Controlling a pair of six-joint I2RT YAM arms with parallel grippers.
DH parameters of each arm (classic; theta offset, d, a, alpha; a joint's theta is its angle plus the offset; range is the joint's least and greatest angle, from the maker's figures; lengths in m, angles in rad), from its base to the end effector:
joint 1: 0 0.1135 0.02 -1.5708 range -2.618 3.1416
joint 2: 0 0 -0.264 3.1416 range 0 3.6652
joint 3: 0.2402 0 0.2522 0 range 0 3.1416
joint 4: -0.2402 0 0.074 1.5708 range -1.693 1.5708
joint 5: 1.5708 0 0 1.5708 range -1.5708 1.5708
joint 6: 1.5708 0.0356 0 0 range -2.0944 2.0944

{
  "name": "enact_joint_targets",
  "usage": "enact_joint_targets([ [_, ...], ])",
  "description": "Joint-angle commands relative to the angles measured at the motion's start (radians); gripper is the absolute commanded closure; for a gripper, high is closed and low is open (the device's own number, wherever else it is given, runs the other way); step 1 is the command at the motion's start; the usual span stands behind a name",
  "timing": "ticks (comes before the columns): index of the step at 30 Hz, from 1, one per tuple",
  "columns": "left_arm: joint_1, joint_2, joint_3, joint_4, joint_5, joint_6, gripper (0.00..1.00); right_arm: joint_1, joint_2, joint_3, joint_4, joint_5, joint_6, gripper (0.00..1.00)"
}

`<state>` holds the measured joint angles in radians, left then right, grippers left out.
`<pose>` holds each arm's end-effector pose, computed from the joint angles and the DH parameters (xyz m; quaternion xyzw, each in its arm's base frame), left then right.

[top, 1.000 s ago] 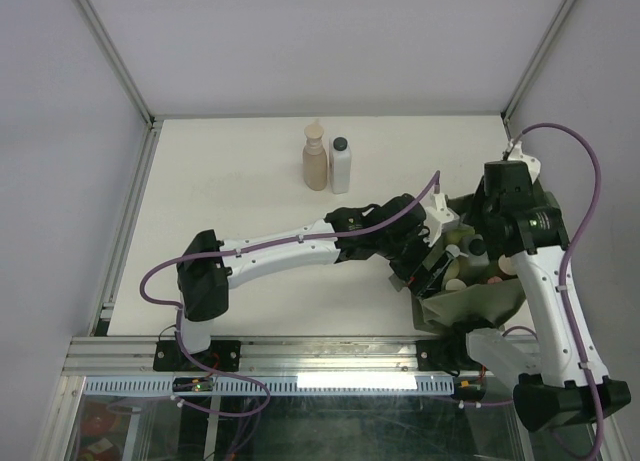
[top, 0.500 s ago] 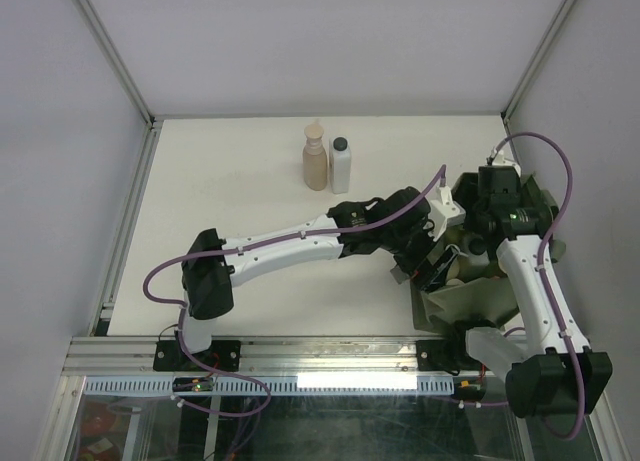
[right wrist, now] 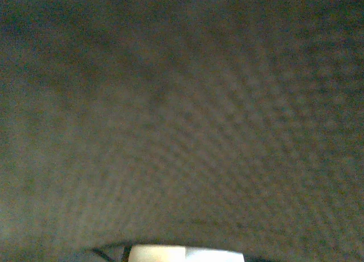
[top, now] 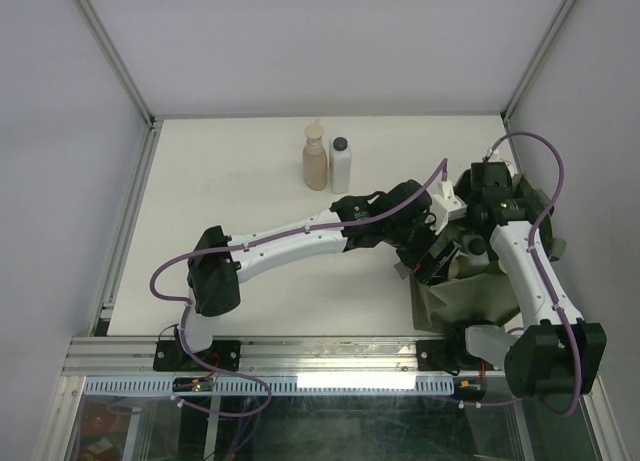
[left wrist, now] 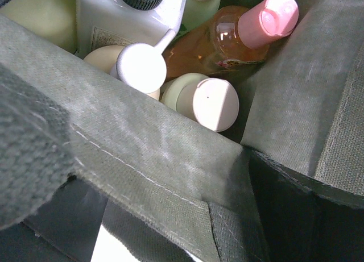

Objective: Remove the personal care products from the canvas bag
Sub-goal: Take out the care product from the canvas bag.

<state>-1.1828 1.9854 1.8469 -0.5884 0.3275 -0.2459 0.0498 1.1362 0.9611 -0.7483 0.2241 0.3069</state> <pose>0.1626 -0.4280 0.3092 0.4660 0.7730 -0.3771 0.2078 0.2262 0.0034 0.2827 0.1561 0.9298 -0.0483 0.3299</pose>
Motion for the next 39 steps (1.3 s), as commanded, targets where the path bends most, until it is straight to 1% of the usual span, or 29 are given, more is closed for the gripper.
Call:
enact_joint_targets([
  [1, 0.012, 0.019, 0.033, -0.041, 0.003, 0.038, 0.01, -0.005, 0.007, -0.025, -0.042, -0.016, 0.085, 0.38],
  [3, 0.015, 0.024, 0.041, -0.042, 0.008, 0.039, 0.01, -0.006, 0.013, -0.031, -0.034, -0.017, 0.095, 0.42],
  [4, 0.014, 0.026, 0.045, -0.045, 0.008, 0.040, 0.01, -0.006, 0.019, -0.026, -0.036, -0.017, 0.097, 0.47],
  [7, 0.015, 0.030, 0.051, -0.053, 0.007, 0.042, 0.01, -0.004, 0.029, 0.011, -0.064, -0.010, 0.107, 0.71],
  [10, 0.016, 0.028, 0.049, -0.055, 0.006, 0.040, 0.01, -0.004, 0.004, 0.044, -0.077, 0.005, 0.096, 0.89],
  [12, 0.016, 0.026, 0.048, -0.054, 0.003, 0.040, 0.01, -0.004, -0.008, 0.063, -0.091, 0.007, 0.094, 1.00],
  [18, 0.017, 0.031, 0.051, -0.066, -0.001, 0.036, 0.01, -0.003, -0.026, 0.126, -0.109, -0.014, 0.060, 1.00],
  [22, 0.015, 0.021, 0.051, -0.082, -0.035, 0.029, 0.01, -0.004, -0.026, 0.213, -0.160, -0.023, 0.040, 1.00],
  [32, 0.016, -0.023, 0.036, -0.082, -0.090, 0.019, 0.01, -0.005, -0.056, 0.348, -0.290, -0.062, 0.108, 1.00],
  [36, 0.024, -0.054, 0.019, -0.083, -0.165, -0.010, 0.01, -0.004, -0.057, 0.404, -0.327, -0.060, 0.130, 1.00],
  [39, 0.041, -0.075, -0.003, -0.079, -0.178, -0.032, 0.01, -0.004, -0.061, 0.388, -0.312, -0.063, 0.120, 1.00],
])
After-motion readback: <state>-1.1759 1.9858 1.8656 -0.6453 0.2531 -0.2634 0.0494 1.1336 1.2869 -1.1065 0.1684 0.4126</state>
